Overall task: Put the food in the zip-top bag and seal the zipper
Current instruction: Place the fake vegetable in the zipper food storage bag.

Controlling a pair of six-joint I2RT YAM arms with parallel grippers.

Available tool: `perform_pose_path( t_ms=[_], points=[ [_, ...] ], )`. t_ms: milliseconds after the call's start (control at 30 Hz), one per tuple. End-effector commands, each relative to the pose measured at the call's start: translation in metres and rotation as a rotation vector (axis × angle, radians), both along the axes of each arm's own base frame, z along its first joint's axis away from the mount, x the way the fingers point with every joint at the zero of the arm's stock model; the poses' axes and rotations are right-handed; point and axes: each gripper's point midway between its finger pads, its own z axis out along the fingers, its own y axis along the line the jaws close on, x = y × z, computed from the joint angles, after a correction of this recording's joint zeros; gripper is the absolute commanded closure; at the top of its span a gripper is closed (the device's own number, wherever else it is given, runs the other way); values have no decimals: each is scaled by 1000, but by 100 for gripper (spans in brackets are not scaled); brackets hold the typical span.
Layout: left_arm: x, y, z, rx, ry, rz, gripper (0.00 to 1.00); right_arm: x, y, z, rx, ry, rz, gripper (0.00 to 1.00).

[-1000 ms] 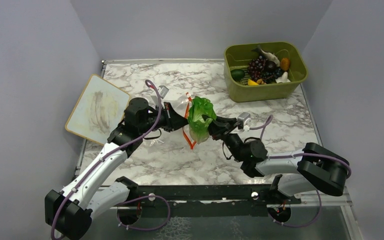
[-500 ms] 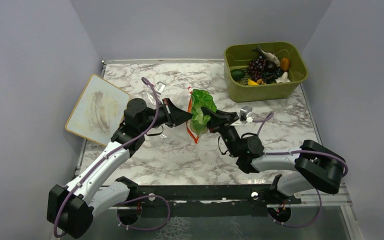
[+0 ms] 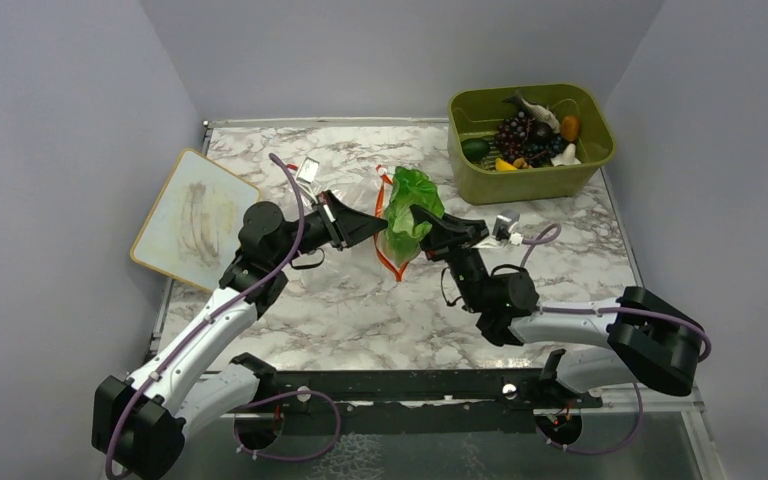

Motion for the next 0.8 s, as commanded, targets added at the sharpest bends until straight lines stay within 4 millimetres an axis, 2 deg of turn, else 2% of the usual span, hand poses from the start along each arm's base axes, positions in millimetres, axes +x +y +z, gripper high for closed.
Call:
perform_pose_path(
  t_ms=[0,167,400,467,533,600,767],
  points=[
    [-18,0,26,-102,13,-43,100,-41,-43,66,292,-197,72,99],
    [-24,3,51,-178,9,-55,100,-38,-39,36,308,-94,127,99],
    [-25,4,57,-196,2,-55,100,-43,-37,35,306,-98,160,99],
    [-24,4,54,-196,4,-50,100,-37,-39,36,364,-54,153,99],
    [-22,3,50,-203,19,-47,100,-31,-42,47,420,-49,139,99],
    [-22,4,50,-231,30,-47,100,-35,-43,77,448,-121,131,99],
    [-23,5,56,-264,45,-48,100,-43,-46,121,493,-227,137,99]
  ],
)
